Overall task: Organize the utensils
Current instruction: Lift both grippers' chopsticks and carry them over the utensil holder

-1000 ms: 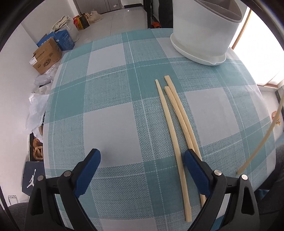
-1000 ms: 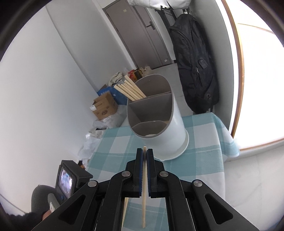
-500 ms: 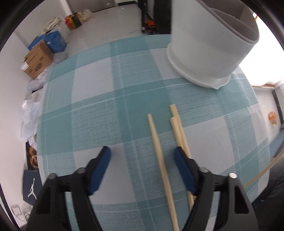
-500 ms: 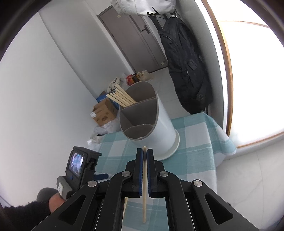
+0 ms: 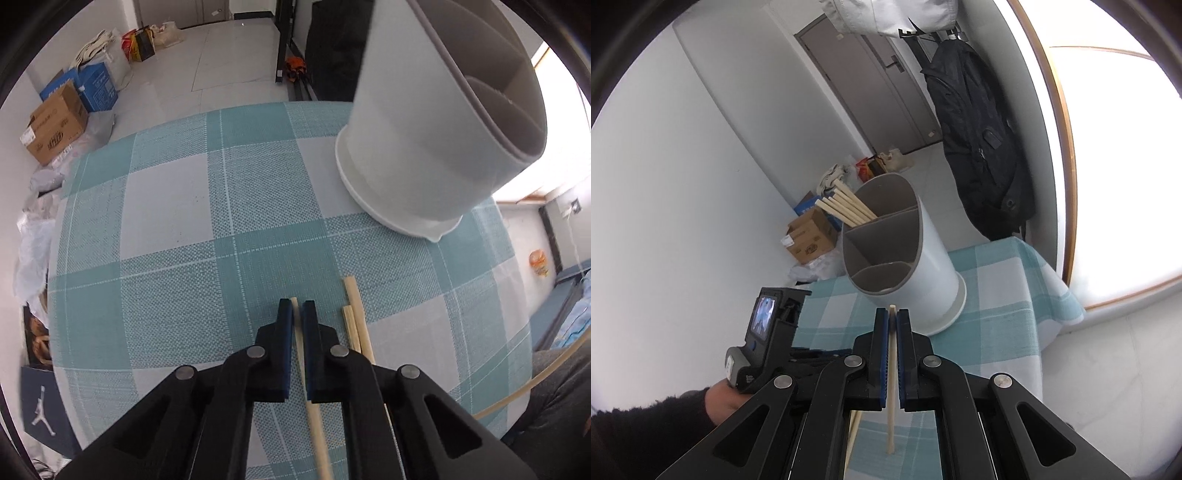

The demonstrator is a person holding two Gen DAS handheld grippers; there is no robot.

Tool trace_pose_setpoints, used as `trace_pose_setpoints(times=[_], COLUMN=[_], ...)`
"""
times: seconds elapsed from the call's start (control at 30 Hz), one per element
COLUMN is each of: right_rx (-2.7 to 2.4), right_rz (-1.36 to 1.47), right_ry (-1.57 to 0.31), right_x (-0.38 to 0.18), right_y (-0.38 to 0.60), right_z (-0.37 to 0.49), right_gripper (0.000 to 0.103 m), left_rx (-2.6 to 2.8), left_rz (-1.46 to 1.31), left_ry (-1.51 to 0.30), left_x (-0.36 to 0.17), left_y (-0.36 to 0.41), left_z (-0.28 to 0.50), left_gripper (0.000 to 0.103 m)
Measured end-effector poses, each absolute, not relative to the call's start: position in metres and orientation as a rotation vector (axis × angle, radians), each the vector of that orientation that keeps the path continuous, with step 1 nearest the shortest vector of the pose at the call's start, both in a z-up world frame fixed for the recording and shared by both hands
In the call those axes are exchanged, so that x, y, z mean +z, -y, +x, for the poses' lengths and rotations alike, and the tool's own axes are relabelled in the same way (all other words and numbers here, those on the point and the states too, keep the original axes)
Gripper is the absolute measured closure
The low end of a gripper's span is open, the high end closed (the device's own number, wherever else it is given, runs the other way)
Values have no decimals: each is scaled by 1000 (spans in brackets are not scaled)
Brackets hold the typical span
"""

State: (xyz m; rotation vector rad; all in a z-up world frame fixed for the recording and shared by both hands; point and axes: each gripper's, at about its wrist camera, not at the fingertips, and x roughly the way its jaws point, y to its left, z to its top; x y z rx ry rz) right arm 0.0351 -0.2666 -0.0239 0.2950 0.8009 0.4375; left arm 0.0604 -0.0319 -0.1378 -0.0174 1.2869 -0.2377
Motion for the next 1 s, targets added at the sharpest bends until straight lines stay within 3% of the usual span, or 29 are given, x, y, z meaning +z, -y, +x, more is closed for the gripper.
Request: trace_pose_setpoints(times=[0.17, 0.53, 1.0], right_rx=[429, 486, 486], right_rz=[272, 151, 50], right_ry=[-790, -700, -655], right_x=[-23, -6, 0], right_y=[262, 229, 197], right_z=[34, 7, -13], right_gripper=[100, 100, 100], left_rx=[-224, -236, -286], left_rz=[-52, -169, -114], left_ry=[-1196, -852, -703], left_x=[-127, -47, -14], left_y=[23, 4, 2], left_z=[49, -4, -19], left_gripper=[103, 103, 103])
